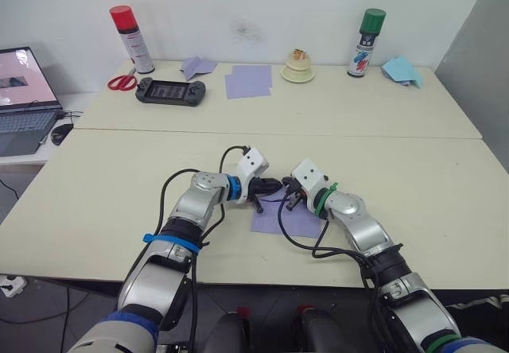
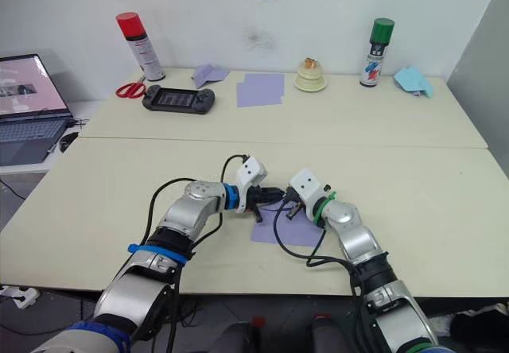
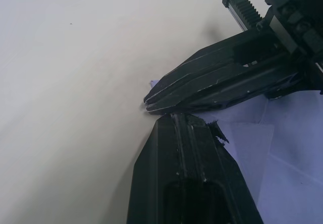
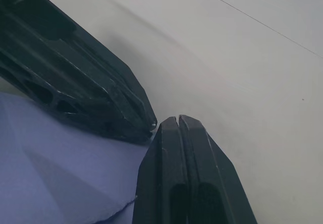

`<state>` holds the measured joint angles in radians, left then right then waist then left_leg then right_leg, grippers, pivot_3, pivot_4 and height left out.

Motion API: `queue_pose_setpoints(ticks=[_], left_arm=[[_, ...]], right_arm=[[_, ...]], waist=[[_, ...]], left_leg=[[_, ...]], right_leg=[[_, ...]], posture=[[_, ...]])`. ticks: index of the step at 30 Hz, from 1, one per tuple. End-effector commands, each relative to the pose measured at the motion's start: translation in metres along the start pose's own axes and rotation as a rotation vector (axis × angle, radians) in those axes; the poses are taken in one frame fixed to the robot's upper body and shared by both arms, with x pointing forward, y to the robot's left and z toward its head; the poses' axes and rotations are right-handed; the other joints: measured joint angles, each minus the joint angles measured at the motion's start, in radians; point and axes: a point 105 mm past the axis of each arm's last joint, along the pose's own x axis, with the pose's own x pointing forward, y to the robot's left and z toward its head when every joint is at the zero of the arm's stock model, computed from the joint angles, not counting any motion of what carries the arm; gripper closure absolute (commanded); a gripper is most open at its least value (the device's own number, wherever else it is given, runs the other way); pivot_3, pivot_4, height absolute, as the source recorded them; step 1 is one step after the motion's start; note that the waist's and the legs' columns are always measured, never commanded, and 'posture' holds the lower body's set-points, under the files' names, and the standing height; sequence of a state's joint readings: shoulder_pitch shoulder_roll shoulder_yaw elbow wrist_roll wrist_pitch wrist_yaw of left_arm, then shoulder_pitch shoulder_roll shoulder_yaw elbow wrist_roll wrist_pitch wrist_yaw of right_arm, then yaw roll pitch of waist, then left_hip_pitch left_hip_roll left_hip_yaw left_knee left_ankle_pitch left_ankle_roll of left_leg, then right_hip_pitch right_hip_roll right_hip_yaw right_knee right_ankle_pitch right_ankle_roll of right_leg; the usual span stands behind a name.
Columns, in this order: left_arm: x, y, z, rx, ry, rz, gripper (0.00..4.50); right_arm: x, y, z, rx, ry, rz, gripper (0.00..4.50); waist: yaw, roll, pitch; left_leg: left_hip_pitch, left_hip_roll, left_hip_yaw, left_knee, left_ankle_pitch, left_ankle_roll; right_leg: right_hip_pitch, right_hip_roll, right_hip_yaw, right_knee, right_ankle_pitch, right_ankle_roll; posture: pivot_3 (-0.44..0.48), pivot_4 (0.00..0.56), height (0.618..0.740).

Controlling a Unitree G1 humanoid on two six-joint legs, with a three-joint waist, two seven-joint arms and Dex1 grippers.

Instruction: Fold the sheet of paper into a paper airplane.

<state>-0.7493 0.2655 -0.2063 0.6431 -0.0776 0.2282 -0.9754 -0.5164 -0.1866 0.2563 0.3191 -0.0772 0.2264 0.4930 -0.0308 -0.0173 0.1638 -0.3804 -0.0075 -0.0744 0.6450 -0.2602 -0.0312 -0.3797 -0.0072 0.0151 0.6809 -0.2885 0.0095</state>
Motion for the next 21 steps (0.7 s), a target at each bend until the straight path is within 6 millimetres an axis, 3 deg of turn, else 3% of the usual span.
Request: queue_pose_setpoints(ticks=[1, 7, 21], left_arm=[[0.002, 0.000, 0.003, 0.028, 0.007, -0.008, 4.46], [-0.005, 0.006, -0.015, -0.009, 0.071, 0.034, 4.46], [-0.017, -0.003, -0.037, -0.060, 0.104, 0.028, 4.46]], right_arm=[[-0.003, 0.004, -0.019, 0.018, 0.068, 0.005, 4.50], [-0.003, 0.004, -0.019, 0.016, 0.070, 0.006, 4.50], [-0.004, 0.005, -0.019, 0.019, 0.067, 0.017, 4.50]], waist=[[0.000, 0.000, 0.000], [0.000, 0.000, 0.000], [-0.001, 0.000, 0.000]], left_leg=[[0.000, 0.000, 0.000, 0.000, 0.000, 0.000], [0.000, 0.000, 0.000, 0.000, 0.000, 0.000], [0.001, 0.000, 0.000, 0.000, 0.000, 0.000]], right_leg=[[0.000, 0.000, 0.000, 0.000, 0.000, 0.000], [0.000, 0.000, 0.000, 0.000, 0.000, 0.000], [0.000, 0.000, 0.000, 0.000, 0.000, 0.001]], posture=[[0.000, 0.150, 0.740], [0.000, 0.150, 0.740], [0.000, 0.150, 0.740]])
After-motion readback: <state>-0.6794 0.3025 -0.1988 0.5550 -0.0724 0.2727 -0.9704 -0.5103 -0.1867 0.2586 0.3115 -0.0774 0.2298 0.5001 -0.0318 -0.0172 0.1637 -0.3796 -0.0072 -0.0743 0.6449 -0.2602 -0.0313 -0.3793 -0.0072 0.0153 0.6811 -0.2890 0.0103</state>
